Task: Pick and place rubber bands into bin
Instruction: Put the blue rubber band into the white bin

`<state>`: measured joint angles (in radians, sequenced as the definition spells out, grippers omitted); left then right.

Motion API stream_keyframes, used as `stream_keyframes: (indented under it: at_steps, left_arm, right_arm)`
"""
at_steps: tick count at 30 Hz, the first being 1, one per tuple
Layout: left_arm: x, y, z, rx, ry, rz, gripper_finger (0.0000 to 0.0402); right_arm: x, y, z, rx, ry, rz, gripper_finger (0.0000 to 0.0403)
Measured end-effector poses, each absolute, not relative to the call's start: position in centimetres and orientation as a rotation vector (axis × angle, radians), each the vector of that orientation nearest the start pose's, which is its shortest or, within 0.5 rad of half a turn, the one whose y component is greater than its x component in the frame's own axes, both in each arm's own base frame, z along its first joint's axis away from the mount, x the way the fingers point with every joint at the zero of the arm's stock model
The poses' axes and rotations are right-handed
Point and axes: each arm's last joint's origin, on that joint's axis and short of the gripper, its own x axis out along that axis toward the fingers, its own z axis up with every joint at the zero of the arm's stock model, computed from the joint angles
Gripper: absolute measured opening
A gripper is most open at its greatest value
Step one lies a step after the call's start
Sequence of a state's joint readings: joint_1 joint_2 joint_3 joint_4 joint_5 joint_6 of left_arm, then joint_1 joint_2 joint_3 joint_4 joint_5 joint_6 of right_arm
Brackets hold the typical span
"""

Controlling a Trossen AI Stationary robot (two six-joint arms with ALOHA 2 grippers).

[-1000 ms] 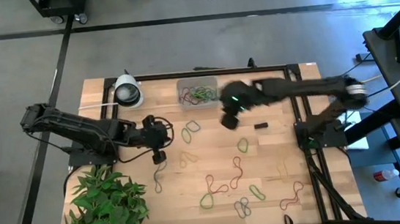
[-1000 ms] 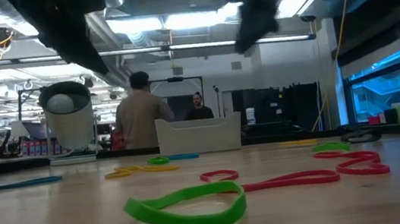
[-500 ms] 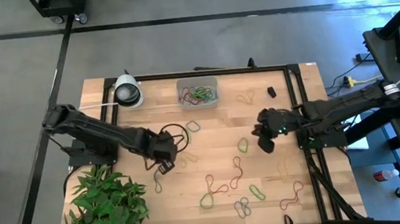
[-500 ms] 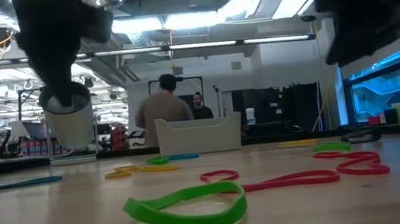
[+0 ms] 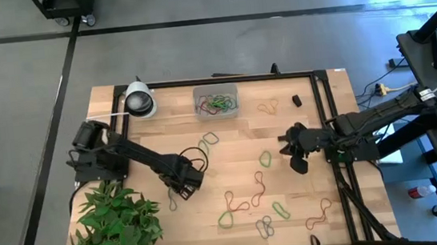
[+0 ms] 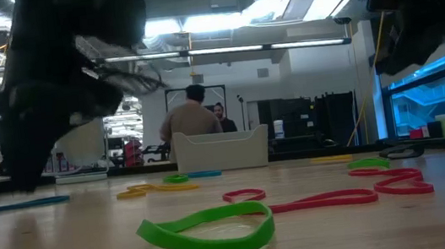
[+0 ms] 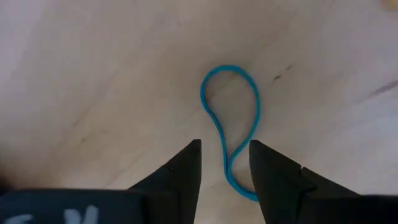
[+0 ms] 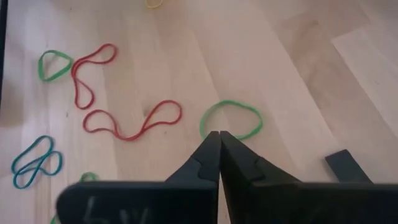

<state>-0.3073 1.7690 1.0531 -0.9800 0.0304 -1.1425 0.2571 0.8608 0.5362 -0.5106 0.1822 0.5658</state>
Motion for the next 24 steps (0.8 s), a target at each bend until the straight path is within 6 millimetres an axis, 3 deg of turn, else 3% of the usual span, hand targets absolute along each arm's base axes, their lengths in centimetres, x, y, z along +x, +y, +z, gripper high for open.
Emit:
stream_keyframes:
  at_steps: [6, 12, 16, 24]
  left_arm:
    - [27.9, -9.0, 13.1, -0.633, 1.634, 0.682, 0.0102]
    - [27.9, -9.0, 13.1, -0.694, 1.626, 0.731, 0.0011]
    - [28.0, -9.1, 14.5, -0.749, 1.568, 0.77, 0.0002]
    - [29.6, -8.8, 20.9, -0.713, 1.356, 0.776, 0.0002]
  right_arm:
    - [15.9, 4.0, 21.1, 0.343, 0.81, -0.139, 0.0005]
    - [15.7, 4.6, 21.1, 0.334, 0.817, -0.109, 0.0011]
    - [15.6, 5.0, 21.1, 0.323, 0.821, -0.085, 0.0014]
    - [15.5, 5.3, 21.1, 0.315, 0.825, -0.068, 0.0005]
